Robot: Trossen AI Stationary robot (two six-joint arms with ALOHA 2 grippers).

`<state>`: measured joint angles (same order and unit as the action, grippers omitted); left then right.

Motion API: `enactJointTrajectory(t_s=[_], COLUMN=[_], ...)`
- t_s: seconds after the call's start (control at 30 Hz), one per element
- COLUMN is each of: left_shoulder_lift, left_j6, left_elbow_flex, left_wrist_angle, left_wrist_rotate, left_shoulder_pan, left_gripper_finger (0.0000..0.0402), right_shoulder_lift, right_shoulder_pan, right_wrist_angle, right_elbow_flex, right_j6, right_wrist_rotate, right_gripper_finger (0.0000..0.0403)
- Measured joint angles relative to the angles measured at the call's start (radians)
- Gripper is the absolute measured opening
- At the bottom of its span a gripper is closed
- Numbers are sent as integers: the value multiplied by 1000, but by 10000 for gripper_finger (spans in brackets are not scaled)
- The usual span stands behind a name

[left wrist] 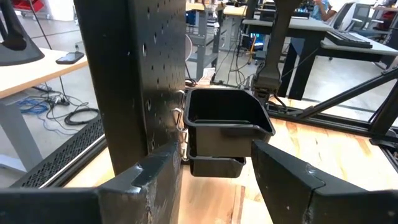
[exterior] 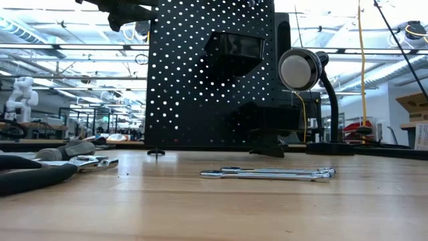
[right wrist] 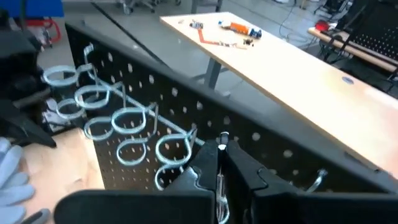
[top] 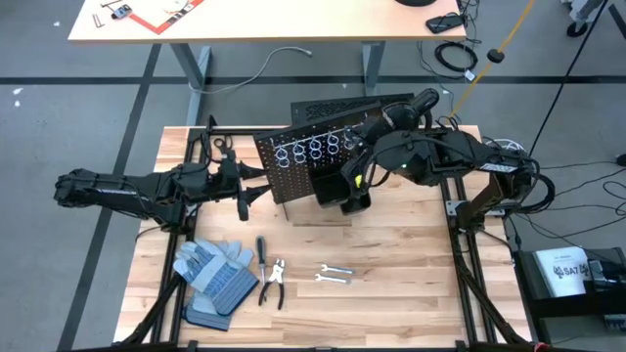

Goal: Hang tools onto peg board
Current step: Remove the silver wrench from the black pegboard

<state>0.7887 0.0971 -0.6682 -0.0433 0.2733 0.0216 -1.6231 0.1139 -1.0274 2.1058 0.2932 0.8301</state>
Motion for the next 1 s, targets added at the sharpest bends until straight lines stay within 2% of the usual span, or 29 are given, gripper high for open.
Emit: enactJointTrajectory(t_s=[0.47,0.67,0.73,0.87,1.0], left_shoulder_lift=[0,0,0,0,0], left_j6=[3,3,3,11,22], left_elbow_flex=[0,0,0,0,0], left_wrist_angle=[-1,0,3,3,4], left_wrist_rotate=[0,0,0,0,0], left_shoulder_pan=[0,0,0,0,0], left_gripper_finger=[206,206,206,206,206], right_shoulder_lift=[6,7,6,-7,-59], right_shoulder_pan=[67,118,136,187,256], right_wrist_angle=[8,-4,-31,-127,-278], right_elbow_flex=[219,242,242,242,242], right_j6=[-211,-233,-230,-197,-120], right_wrist_rotate=[3,-8,-47,-235,-353], right_gripper_finger=[0,0,0,0,0])
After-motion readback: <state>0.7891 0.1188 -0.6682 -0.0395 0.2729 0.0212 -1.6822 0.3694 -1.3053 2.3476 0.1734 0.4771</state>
